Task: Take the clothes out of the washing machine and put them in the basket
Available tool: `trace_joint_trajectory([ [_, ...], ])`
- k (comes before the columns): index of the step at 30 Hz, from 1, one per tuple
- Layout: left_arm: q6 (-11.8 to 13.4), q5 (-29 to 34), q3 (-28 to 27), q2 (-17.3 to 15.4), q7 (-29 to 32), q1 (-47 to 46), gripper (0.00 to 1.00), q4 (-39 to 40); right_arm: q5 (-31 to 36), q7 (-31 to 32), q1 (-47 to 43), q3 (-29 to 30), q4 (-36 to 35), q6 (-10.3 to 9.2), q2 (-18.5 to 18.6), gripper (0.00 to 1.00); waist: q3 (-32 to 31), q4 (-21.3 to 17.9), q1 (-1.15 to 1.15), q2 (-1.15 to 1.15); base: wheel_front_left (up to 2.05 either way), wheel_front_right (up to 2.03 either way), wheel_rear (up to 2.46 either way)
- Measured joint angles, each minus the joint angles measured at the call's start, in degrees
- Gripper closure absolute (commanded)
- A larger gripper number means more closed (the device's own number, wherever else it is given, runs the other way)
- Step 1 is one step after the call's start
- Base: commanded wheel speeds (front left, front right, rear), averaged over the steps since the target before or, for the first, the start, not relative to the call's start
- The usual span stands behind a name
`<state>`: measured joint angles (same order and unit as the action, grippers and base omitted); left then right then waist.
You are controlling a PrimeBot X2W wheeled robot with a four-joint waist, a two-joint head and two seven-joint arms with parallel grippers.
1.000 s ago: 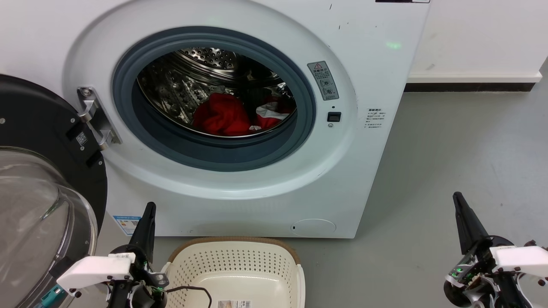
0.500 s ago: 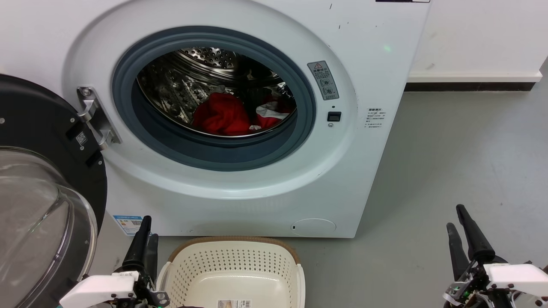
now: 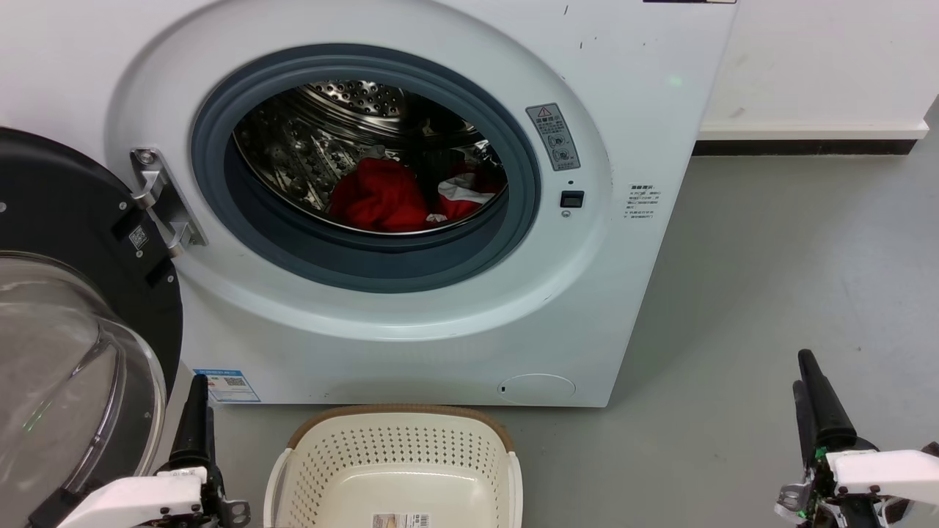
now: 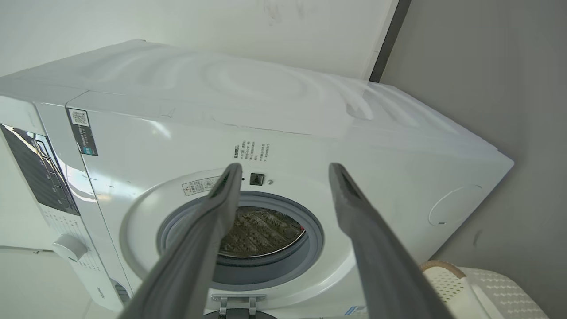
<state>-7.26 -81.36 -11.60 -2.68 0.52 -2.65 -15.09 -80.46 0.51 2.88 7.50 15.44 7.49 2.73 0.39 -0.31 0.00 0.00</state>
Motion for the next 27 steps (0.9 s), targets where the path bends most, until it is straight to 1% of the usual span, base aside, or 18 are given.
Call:
trace_joint_trajectory([
  [5, 1.34, 5.39, -1.38, 0.00, -1.16, -0.02, 0.00, 2.34, 11.51, -1.09, 0.05, 0.48, -2.48, 0.00, -0.02, 0.00, 0.14, -0.03, 0.00, 0.00, 0.00, 0.00, 0.00],
  [9, 3.55, 10.36, -1.46, 0.00, -1.98, -0.02, 0.00, 5.71, 20.70, -1.97, 0.08, 0.10, -5.87, 0.00, -0.02, 0.00, 0.32, -0.02, 0.00, 0.00, 0.00, 0.00, 0.00],
  [17, 7.39, 20.08, 1.75, -0.02, -3.65, 1.12, 0.00, 12.88, 34.90, -3.56, 0.05, -1.92, -11.12, 0.00, -0.02, 0.00, 0.63, -0.03, 0.00, 0.00, 0.00, 0.00, 0.00],
  [19, 7.79, 22.42, 2.67, -0.02, -4.03, 1.40, 0.00, 14.26, 37.96, -3.97, 0.05, -2.52, -12.21, 0.00, -0.02, 0.00, 0.69, -0.04, 0.00, 0.00, 0.00, 0.00, 0.00],
  [23, 7.71, 25.37, 4.34, -0.01, -4.78, 2.01, 0.00, 16.02, 43.41, -4.65, 0.03, -3.58, -13.99, 0.00, -0.02, 0.00, 0.77, -0.07, 0.00, 0.00, 0.00, 0.00, 0.00],
  [27, 6.38, 27.58, 5.48, -0.03, -5.48, 3.11, 0.00, 16.12, 47.89, -5.41, -0.25, -4.52, -15.02, 0.00, -0.02, 0.00, 0.78, -0.12, 0.00, 0.00, 0.00, 0.00, 0.00],
])
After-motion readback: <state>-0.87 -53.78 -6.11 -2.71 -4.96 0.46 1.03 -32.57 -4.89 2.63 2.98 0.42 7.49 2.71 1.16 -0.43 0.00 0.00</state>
